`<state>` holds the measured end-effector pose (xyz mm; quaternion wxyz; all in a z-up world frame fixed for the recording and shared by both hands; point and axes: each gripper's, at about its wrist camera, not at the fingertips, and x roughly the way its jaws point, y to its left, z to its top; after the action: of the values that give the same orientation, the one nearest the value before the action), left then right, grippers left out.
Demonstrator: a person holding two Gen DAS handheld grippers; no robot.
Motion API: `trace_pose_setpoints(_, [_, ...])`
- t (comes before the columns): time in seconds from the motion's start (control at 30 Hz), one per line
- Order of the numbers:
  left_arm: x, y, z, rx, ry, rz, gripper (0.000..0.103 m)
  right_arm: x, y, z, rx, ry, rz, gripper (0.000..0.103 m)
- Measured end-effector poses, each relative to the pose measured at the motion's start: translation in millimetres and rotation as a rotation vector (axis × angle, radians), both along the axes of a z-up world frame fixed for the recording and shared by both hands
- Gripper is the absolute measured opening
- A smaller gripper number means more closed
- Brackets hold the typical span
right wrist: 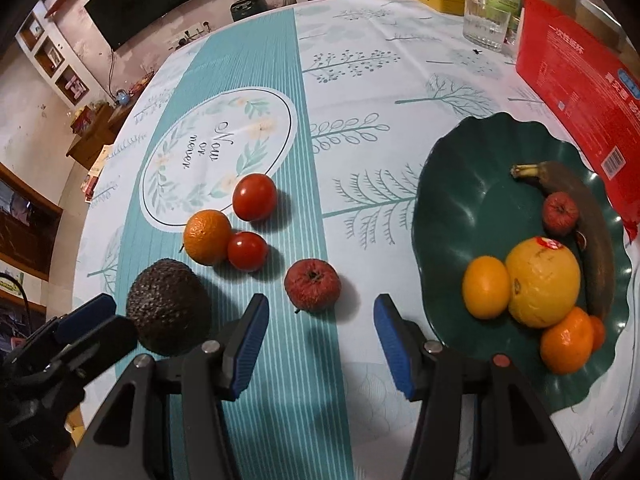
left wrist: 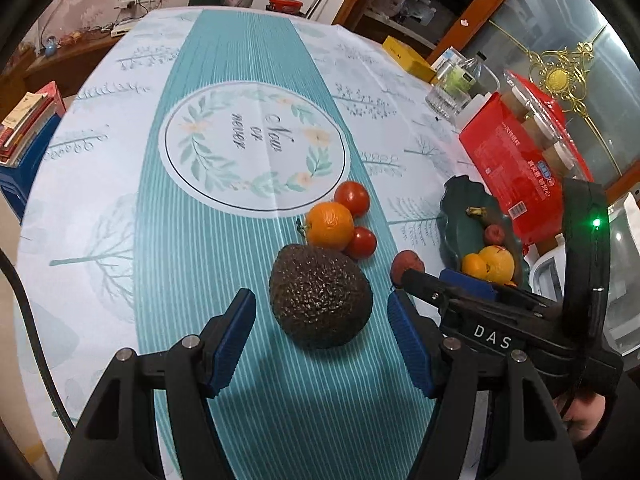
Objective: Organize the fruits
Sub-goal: 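Grasp the dark avocado with the left tool while the right tool grasps another red apple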
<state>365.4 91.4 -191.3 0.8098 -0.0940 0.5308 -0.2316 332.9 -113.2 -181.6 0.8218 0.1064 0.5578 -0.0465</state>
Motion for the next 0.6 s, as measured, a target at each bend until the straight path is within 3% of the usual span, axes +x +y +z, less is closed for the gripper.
trace_pose_setpoints(0.27, [6.4,-2.4,-15.7,-0.022,0.032,0.004,0.066,7.6,9.9,-9.8,-0.029,-0.008,0.051,0.054])
trace_pose_setpoints(0.6, [10.6,-3.9,-24.0,-0.07,0.033,0.014,0.063,11.7,18.1,-17.4,-0.063,-0.016,0.091,0.038])
